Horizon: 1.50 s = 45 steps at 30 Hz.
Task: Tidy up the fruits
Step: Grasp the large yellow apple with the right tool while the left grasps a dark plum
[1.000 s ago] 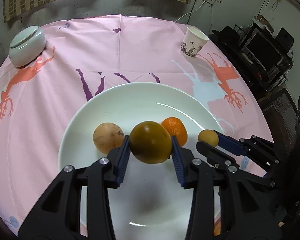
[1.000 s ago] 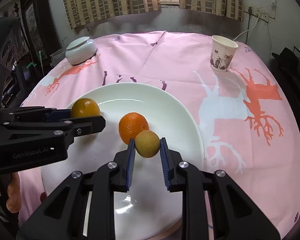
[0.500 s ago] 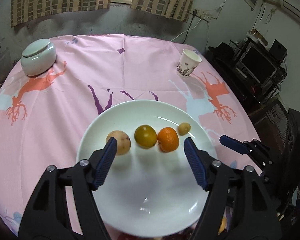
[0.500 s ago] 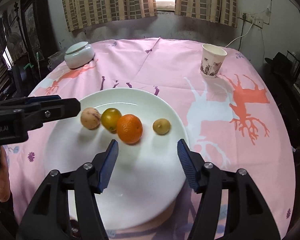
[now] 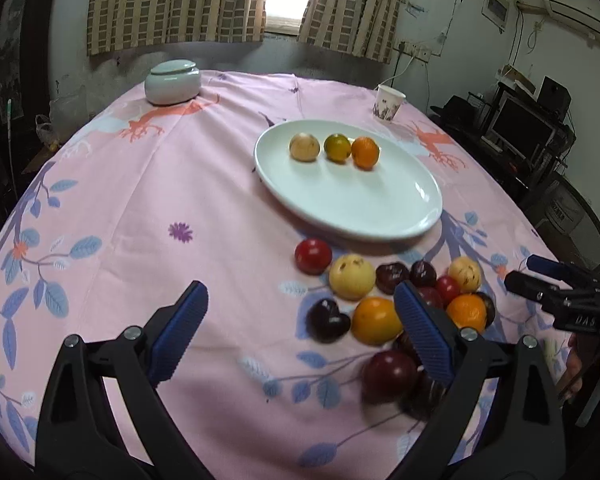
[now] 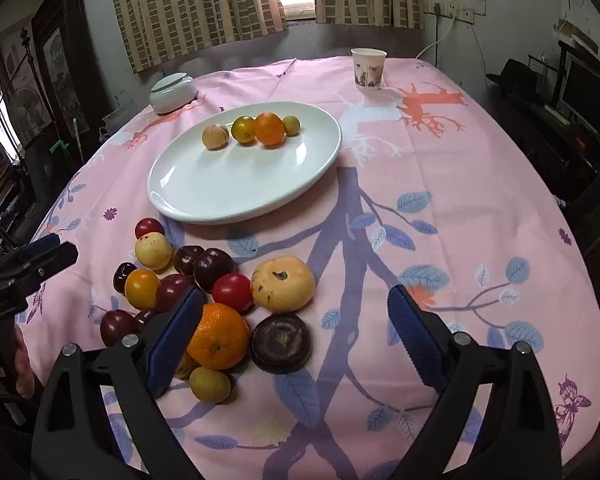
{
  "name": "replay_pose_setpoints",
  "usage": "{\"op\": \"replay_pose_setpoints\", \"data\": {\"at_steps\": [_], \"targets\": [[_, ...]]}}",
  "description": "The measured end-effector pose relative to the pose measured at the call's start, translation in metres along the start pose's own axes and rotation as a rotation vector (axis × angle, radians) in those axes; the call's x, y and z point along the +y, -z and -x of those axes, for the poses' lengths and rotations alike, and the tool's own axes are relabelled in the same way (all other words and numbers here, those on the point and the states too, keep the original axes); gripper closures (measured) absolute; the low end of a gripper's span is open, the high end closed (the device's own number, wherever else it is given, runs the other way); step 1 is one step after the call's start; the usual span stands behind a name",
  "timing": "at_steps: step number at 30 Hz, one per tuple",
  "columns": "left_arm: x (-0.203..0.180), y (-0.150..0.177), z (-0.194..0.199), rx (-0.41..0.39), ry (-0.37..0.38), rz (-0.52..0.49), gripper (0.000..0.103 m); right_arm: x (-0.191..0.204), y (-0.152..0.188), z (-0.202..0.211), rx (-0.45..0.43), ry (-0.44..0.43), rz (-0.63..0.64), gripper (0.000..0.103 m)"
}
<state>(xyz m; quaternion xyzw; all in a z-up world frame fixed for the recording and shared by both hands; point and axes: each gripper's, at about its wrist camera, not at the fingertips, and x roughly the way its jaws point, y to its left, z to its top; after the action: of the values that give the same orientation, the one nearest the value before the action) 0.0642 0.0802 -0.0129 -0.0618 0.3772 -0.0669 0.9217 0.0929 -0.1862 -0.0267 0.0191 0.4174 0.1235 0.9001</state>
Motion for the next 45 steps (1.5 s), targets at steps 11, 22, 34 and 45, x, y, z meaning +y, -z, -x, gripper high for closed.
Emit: {"op": "replay_pose_setpoints", "data": {"at_steps": [11,22,34,45], "targets": [[0.013,0.015,0.004,0.032,0.0,0.042,0.007,0.0,-0.001,-0.036,0.087,-0.046,-0.013,0.043],[0.006,0.017,0.001,0.069,-0.023,0.019,0.007,-0.004,-0.012,-0.048,0.132,-0.106,-0.042,0.056],[-0.002,0.011,-0.066,0.202,-0.068,-0.01,0.007,-0.001,0.001,0.002,0.071,-0.139,-0.053,0.056],[-0.008,0.002,-0.078,0.214,-0.033,-0.022,0.016,0.001,0.003,0.009,0.082,-0.163,-0.081,0.056]]}}
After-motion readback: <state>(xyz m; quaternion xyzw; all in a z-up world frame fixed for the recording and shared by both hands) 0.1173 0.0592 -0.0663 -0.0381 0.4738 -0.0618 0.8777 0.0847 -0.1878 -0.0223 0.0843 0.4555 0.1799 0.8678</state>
